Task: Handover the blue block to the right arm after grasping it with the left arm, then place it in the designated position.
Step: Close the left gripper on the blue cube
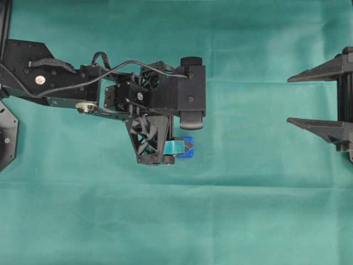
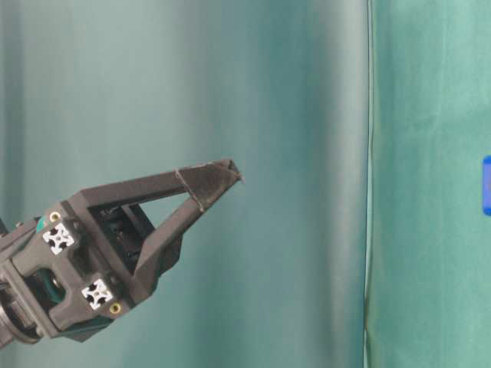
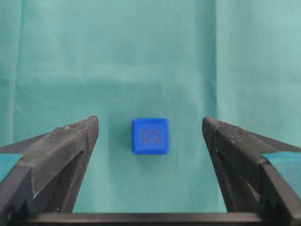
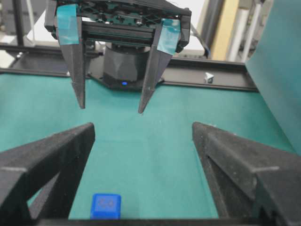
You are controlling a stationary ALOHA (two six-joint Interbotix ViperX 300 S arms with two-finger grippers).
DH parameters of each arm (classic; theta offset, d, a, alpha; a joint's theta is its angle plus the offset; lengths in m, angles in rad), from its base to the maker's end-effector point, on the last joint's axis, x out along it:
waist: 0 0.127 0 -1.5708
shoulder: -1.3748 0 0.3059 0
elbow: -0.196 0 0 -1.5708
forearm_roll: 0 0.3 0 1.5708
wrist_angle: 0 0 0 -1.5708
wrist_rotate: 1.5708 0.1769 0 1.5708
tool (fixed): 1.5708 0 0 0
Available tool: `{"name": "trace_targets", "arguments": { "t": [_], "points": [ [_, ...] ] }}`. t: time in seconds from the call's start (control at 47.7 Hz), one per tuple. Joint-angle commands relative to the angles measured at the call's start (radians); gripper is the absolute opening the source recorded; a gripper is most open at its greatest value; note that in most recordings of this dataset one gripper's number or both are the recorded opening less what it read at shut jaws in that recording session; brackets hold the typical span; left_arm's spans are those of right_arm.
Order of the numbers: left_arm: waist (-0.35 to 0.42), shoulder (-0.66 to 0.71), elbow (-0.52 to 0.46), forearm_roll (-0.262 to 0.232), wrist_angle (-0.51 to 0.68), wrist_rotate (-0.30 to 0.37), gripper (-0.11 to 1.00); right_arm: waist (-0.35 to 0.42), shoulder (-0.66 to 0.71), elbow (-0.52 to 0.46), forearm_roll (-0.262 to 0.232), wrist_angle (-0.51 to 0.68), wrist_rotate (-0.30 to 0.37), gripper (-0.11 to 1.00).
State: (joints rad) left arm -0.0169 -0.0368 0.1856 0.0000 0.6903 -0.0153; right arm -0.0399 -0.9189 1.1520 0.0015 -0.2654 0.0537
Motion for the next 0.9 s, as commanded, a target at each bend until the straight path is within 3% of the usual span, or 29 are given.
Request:
{"name": "trace_targets", "arguments": {
  "t": [0.0,0.88],
  "points": [
    [-0.005,-0.017,-0.025,0.002,-0.003,0.000,1.00,-0.002,0.006,-0.029,0.002,-0.003,0.000,0.94],
    [-0.011,-0.005,0.035,0.002,-0.049,-0.002,1.00,-0.002,0.017,-0.031,0.000,-0.003,0.000,0.94]
  ]
}}
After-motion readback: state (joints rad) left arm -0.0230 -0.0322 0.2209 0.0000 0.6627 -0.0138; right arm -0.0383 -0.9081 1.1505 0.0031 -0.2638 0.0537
